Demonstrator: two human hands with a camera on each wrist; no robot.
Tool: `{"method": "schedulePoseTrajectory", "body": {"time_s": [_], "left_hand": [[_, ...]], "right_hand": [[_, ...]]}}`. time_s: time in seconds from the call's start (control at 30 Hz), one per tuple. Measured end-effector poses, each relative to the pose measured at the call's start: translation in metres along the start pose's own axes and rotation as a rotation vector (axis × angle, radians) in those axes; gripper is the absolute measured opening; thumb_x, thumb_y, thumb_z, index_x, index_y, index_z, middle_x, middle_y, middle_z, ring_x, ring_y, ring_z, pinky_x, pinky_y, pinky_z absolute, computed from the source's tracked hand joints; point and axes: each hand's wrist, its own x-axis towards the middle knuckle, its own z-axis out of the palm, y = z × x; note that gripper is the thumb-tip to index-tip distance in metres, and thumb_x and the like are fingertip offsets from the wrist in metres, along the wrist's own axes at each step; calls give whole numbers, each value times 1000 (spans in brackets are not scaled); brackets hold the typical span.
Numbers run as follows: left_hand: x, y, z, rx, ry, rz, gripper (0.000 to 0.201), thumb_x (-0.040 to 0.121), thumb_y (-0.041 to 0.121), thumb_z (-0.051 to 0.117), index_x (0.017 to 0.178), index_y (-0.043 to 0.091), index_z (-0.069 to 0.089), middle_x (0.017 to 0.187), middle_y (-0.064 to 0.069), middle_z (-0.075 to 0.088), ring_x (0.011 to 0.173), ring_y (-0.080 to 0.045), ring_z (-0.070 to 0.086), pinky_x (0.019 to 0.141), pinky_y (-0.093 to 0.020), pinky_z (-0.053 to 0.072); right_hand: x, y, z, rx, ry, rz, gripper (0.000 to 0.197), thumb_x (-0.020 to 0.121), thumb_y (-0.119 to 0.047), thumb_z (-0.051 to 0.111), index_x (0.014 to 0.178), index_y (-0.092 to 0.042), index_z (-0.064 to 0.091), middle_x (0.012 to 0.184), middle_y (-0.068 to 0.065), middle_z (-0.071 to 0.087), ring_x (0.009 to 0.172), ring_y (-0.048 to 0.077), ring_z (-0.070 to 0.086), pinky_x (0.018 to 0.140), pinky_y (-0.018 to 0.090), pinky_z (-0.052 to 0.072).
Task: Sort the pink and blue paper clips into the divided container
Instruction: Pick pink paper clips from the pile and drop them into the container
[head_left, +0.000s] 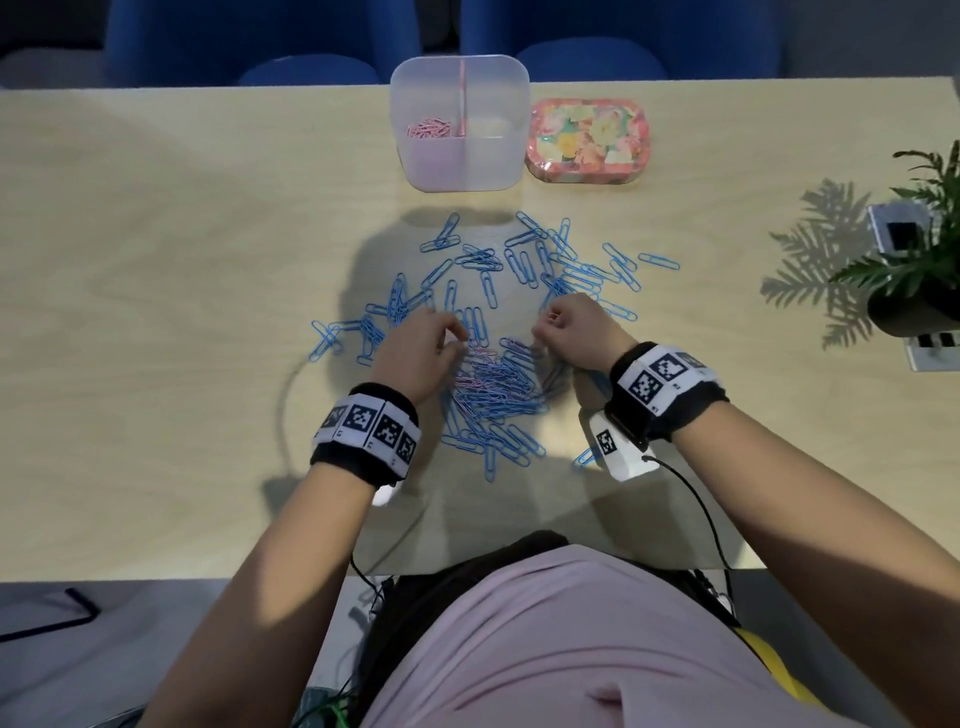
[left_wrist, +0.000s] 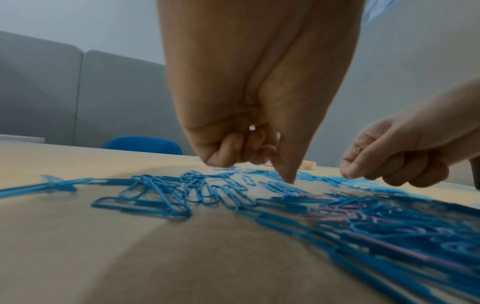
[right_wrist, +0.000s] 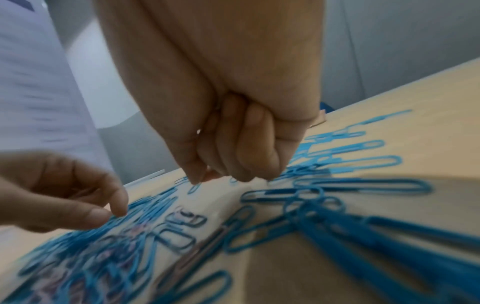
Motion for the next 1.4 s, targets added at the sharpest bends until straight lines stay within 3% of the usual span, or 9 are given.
{"method": "schedulePoseTrajectory", "body": {"time_s": [0.3, 0.47, 0.6, 0.83, 0.93, 1.03, 1.17, 1.27, 1.4], "left_hand": [[8, -13, -4, 51, -44, -60, 9, 88, 16, 59, 89, 8, 60, 98, -9, 59, 90, -24, 56, 82, -37, 43], [7, -17, -10, 91, 108, -25, 9, 87, 17, 57, 94, 13, 61, 86, 1, 47, 82, -19, 48, 70, -29, 33], [16, 3, 0, 121, -12, 143, 15, 89, 24, 57, 100, 16, 62, 87, 1, 44, 82, -18, 48, 70, -30, 36], [24, 8, 15, 121, -100, 248, 12, 89, 18, 56, 93, 8, 61, 100, -10, 54, 94, -26, 54, 80, -41, 47], [22, 3, 14, -67, 36, 202, 11, 92, 14, 50, 91, 5, 56, 95, -10, 51, 86, -22, 49, 79, -32, 41], [24, -5, 5, -473, 86, 65, 11, 96, 13, 45, 85, 16, 47, 80, 1, 53, 75, -13, 52, 74, -25, 44], [26, -9, -3, -672, 4, -31, 17, 98, 7, 38, 88, 19, 45, 71, 1, 52, 66, -3, 55, 68, -14, 47], [29, -6, 1, -684, -63, -130, 16, 100, 7, 31, 105, 11, 46, 71, 1, 48, 61, -7, 48, 57, -9, 44], [34, -3, 7, -503, -74, -151, 22, 96, 30, 44, 83, 13, 50, 70, 2, 46, 60, -11, 43, 60, -26, 38]], "right_hand": [[-4, -2, 19, -183, 18, -8, 19, 86, -26, 59, 93, -8, 60, 99, 11, 64, 97, 29, 59, 77, 32, 42], [-1, 7, 4, 122, 167, 48, 20, 84, -14, 57, 73, 2, 58, 66, 10, 55, 69, 26, 53, 61, 29, 36], [-10, 18, -12, 663, 209, 138, 28, 81, 1, 59, 56, -12, 53, 52, 5, 51, 41, 10, 44, 42, 19, 34], [-35, 32, -29, 1178, 70, 131, 23, 87, 9, 50, 94, -10, 61, 60, -1, 68, 50, 10, 65, 47, 17, 53], [-37, 32, -21, 1068, 37, 194, 23, 89, 2, 46, 75, -8, 60, 51, 0, 54, 39, 8, 48, 40, 21, 40], [-39, 33, -7, 471, 44, 5, 28, 87, -16, 61, 60, -17, 51, 50, -3, 39, 38, 2, 32, 44, 19, 28], [-41, 27, 3, -149, 42, -132, 9, 79, -30, 67, 87, -25, 66, 62, -7, 51, 64, 12, 48, 64, 28, 36], [-40, 27, 5, -279, 39, -137, 10, 83, -27, 61, 91, -25, 66, 78, -3, 63, 81, 20, 57, 66, 27, 35], [-37, 35, 0, -122, 96, -90, 4, 84, -18, 57, 81, -20, 59, 58, -7, 46, 62, 17, 46, 62, 27, 32]]}}
